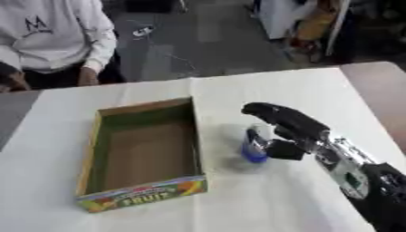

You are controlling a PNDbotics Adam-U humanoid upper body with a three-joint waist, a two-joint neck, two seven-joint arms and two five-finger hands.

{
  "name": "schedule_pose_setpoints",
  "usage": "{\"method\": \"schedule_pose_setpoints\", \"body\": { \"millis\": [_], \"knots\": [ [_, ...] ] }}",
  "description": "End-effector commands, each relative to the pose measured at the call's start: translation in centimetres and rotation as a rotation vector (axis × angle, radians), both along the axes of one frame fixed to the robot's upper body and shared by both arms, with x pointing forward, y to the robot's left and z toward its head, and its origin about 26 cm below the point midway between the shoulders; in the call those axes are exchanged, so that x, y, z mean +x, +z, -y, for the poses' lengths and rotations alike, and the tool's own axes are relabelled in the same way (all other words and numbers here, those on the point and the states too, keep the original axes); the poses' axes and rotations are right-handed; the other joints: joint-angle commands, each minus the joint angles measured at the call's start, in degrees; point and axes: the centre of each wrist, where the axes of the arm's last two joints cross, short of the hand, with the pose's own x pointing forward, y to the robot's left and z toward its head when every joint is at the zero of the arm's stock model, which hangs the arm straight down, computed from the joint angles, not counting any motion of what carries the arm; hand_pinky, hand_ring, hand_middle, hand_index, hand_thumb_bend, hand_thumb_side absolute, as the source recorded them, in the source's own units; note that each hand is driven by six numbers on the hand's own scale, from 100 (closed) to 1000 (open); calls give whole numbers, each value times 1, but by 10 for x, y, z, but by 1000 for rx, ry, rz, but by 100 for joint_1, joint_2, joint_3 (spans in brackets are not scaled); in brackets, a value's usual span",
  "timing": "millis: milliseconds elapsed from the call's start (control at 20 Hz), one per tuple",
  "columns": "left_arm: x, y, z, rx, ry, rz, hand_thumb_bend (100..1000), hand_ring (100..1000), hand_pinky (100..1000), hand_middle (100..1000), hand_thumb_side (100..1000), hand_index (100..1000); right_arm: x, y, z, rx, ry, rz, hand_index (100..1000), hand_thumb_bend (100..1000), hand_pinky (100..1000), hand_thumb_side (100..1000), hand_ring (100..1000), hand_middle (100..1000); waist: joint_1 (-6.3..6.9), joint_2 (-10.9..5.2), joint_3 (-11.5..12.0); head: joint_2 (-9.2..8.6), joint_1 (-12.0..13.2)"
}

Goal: Pick up objects on the table and place them in the box.

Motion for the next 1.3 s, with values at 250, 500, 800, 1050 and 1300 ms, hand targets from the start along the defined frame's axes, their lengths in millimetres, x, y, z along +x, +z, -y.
{"method": "schedule_pose_setpoints", "body": {
  "millis": [250,500,800,1050,1300],
  "knots": [
    [-2,8,2,6,-16,26,158,560,492,802,868,830,2,-6,3,-12,-1,-7,1000,100,908,1000,977,969,6,-71,0,-47,11],
    [-2,8,2,6,-18,28,157,560,492,802,868,830,3,-17,1,-24,5,-41,1000,100,911,1000,981,972,11,-70,4,-25,36],
    [-2,8,3,7,-21,29,157,560,493,802,867,830,4,-26,0,-41,11,-91,1000,100,899,1000,988,991,8,-63,16,-2,66],
    [-2,10,4,4,-26,33,158,561,493,803,867,830,4,-36,1,-65,3,-143,1000,117,805,1000,979,1000,15,-52,36,3,83],
    [-1,11,5,0,-30,37,158,561,494,803,866,830,2,-58,5,-49,-11,-229,1000,167,670,1000,974,1000,28,-34,49,4,84]
  ]
}}
